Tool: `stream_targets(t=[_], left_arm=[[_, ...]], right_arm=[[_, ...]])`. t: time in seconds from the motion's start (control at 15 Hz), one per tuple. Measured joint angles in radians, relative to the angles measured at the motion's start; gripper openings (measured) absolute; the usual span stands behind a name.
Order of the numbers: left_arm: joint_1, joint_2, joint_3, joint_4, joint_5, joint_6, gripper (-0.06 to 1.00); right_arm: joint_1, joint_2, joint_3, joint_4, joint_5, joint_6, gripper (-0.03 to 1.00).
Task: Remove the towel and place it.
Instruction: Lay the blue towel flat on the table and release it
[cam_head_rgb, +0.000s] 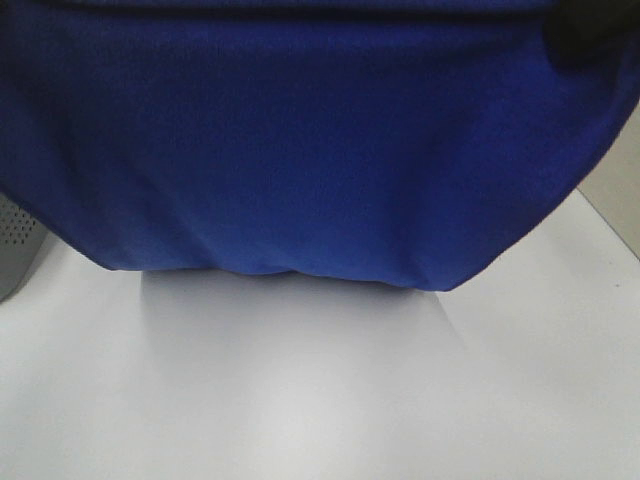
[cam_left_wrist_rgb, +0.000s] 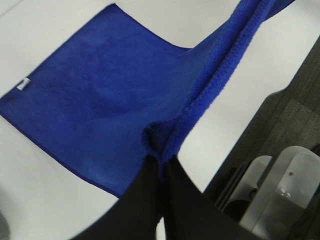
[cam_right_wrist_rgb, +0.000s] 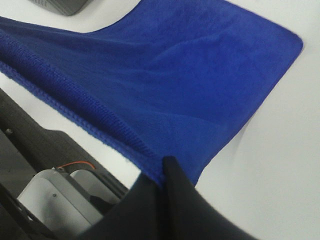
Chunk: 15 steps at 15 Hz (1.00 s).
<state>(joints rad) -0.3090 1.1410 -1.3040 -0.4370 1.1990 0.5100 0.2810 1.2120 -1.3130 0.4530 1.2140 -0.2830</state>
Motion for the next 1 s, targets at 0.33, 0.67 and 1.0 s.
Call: stream_targets(t=[0.33,0.67,1.0], left_arm=[[0.000,-0.029,0.286,-0.097,-0.005,-0.031,0.00],[0.001,-0.030,0.498,-0.172,-0.006,-0.075,0.00],[0.001,-0.031,0.631,-0.224,-0.006,-0.134,0.00]], right_arm=[[0.000,-0.050,0.266,0.049,-0.003,0.014,0.02],[0.000,-0.049,0.496,0.118,-0.004,0.014,0.02],[-0.001,0.014,0.627,0.166,-0.004,0.014,0.02]])
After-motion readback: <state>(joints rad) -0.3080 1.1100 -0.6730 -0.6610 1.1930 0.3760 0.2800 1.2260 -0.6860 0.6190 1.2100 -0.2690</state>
